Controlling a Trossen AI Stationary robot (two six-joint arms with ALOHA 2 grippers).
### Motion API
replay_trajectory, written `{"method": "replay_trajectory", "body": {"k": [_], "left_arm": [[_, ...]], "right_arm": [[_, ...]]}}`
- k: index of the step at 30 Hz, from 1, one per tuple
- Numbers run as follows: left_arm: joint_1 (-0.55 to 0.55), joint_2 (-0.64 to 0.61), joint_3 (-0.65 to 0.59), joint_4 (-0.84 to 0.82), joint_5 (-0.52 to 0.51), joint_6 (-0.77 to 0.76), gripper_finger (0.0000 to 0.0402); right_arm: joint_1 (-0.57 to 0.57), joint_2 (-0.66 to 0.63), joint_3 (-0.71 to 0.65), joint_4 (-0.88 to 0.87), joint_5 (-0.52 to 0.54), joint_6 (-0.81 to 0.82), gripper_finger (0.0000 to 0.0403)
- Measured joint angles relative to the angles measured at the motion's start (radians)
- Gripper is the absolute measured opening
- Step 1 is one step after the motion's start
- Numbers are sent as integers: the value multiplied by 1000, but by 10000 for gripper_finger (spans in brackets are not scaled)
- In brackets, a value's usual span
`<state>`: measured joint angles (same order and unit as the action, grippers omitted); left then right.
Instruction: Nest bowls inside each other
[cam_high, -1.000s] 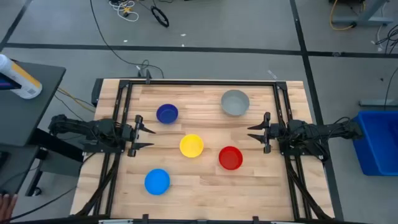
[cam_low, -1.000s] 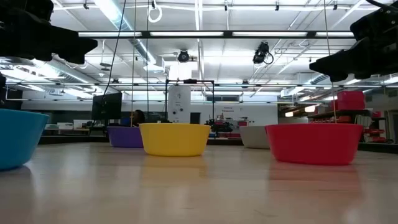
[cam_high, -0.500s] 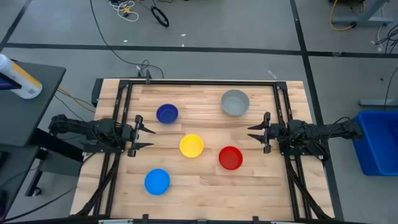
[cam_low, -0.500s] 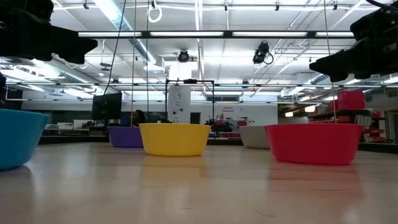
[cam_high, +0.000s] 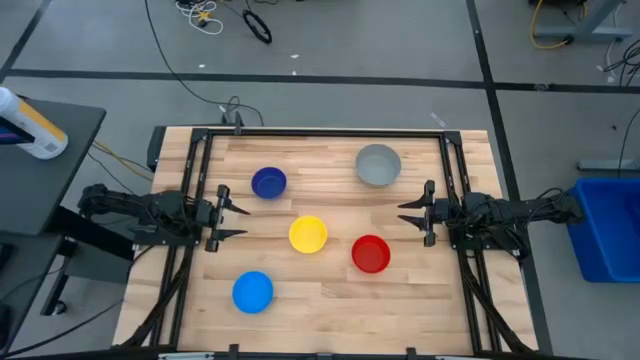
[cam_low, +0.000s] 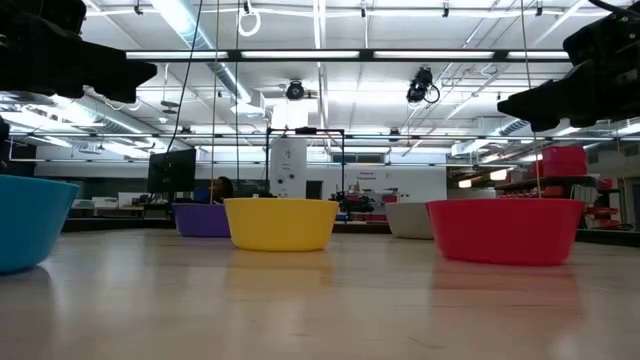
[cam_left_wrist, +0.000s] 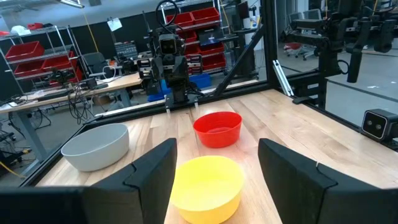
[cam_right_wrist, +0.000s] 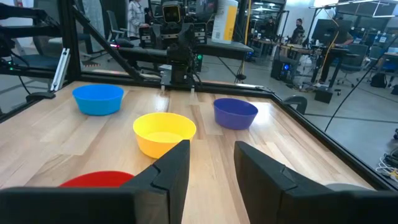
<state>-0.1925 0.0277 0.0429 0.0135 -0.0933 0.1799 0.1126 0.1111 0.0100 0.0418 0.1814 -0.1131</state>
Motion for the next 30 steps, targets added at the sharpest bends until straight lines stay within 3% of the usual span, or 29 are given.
{"method": "replay_trajectory", "body": {"k": [23,30], "left_arm": [[0,0,0,2,0,-47,234],[0,0,0,94,-2,-59,234]], "right_arm": [[0,0,0,0,0,-45,135],[0,0,0,11,0,-41,135]]}}
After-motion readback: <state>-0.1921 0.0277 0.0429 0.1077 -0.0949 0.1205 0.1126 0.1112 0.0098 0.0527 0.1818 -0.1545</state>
